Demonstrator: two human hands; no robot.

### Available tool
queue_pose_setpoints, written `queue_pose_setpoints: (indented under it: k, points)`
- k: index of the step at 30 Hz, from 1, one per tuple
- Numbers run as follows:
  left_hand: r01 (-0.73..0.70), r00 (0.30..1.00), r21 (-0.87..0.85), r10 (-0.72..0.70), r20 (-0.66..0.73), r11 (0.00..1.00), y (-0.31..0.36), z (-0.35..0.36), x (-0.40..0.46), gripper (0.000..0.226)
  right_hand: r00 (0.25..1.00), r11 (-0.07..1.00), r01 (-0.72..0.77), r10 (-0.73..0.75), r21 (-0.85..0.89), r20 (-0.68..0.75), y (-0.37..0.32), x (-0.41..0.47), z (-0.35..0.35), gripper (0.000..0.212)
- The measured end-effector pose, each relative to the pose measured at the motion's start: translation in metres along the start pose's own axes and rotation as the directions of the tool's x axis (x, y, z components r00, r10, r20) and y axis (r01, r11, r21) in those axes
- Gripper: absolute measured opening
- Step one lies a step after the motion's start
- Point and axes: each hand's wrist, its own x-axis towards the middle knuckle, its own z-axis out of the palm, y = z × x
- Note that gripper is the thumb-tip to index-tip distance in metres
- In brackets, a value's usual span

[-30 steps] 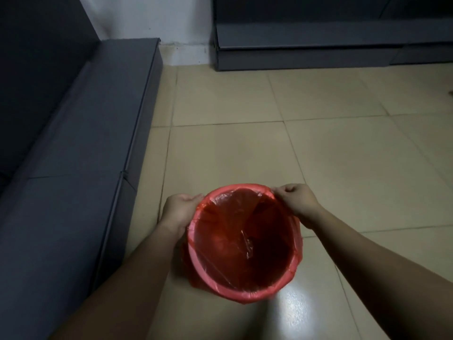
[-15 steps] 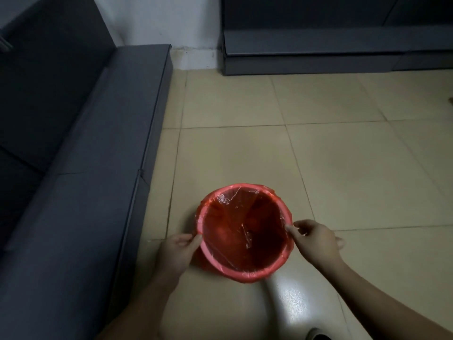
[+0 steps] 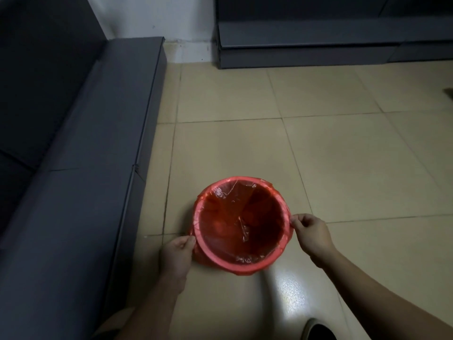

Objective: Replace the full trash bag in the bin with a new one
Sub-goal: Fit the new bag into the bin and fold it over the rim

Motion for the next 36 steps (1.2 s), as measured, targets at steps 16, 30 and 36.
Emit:
queue_pose_setpoints:
  k: [16, 30, 36]
  points:
    - [0.150, 0.980, -0.061, -0.141, 0.139, 0.987, -0.019, 0.012, -0.064, 0.014, 0.979, 0.976, -0.199, 0.202, -0.092, 0.021, 0.016, -0.061, 0.002, 0.050]
    - [0.197, 0.980, -0.119, -0.190, 0.063, 0.973, -0.045, 0.023, -0.062, 0.015, 0.995, 0.988, -0.096, 0.091, 0.125, 0.041, 0.044, -0.068, 0.015, 0.021]
    - [0.212, 0.975, -0.034, -0.209, 0.073, 0.977, -0.053, 0.029, -0.054, 0.005, 0.991, 0.988, -0.109, 0.099, 0.112, 0.094, 0.049, -0.063, 0.018, 0.020]
